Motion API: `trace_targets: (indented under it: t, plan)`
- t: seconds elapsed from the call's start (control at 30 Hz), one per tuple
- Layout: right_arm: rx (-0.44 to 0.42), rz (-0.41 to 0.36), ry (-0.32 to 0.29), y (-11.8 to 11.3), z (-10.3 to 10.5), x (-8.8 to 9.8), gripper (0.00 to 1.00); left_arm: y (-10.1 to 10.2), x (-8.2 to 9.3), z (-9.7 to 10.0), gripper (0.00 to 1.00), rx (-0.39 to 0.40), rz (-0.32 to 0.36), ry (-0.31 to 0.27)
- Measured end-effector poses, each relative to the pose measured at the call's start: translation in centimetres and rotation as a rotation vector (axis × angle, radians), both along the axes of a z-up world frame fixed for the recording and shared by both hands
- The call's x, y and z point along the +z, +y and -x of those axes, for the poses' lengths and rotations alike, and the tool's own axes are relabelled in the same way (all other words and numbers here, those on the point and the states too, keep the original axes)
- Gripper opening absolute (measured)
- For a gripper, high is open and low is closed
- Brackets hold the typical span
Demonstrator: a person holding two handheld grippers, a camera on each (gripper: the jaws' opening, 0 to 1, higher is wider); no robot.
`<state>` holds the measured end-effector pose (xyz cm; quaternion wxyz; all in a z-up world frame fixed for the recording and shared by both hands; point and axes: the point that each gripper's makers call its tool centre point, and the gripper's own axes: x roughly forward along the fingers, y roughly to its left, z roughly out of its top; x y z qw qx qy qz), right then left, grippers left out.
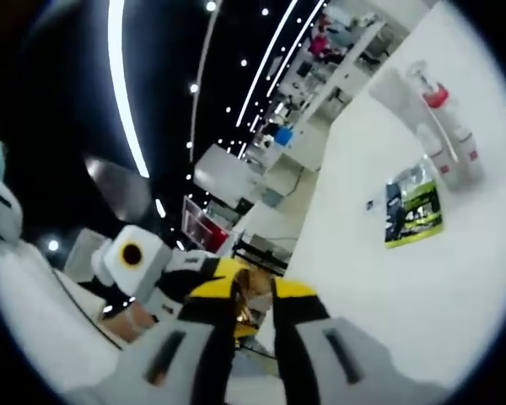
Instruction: Arrange the skincare products in the storage area until every visible bottle or jar stands upright without overlapping.
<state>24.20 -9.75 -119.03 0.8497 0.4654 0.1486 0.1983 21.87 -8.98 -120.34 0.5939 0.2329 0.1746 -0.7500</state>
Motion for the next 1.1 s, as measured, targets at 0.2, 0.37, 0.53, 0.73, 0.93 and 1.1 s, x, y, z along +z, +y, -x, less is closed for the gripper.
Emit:
trace_targets:
  t: [0.2,0.37,0.53,0.73,0.93,1.1]
  plan:
    - [0.049,0.008,0.012,1.0,-0.7,-0.5,0.12,0.7,-0.4,-0.7,0.23,0.071,-0.002,0.059]
    - [0.047,-0.030,0.008,0.8,-1.4,-0.5,0.12,2.0,-1.2,-1.3,0.35,0.102,-0.038,0.025]
    - [0.039,-0.023,-0.020,-0.2,-1.7,0.5,0.12,3.0,0.5,-3.3,0.37,0.273,0.085,0.223]
    - [0.003,-0.031,-0.086,-1.5,-1.4,2.0,0.12,3.4,1.3,-4.9,0.41,0.444,0.160,0.566]
    - [-0.018,-0.043,-0.133,-1.8,-1.3,3.6,0.12,2.7,2.7,-4.8,0.34,0.478,0.234,0.763]
    - [-0.051,-0.046,-0.139,-2.2,-0.8,3.6,0.12,2.2,3.4,-3.6,0.35,0.432,0.250,0.863]
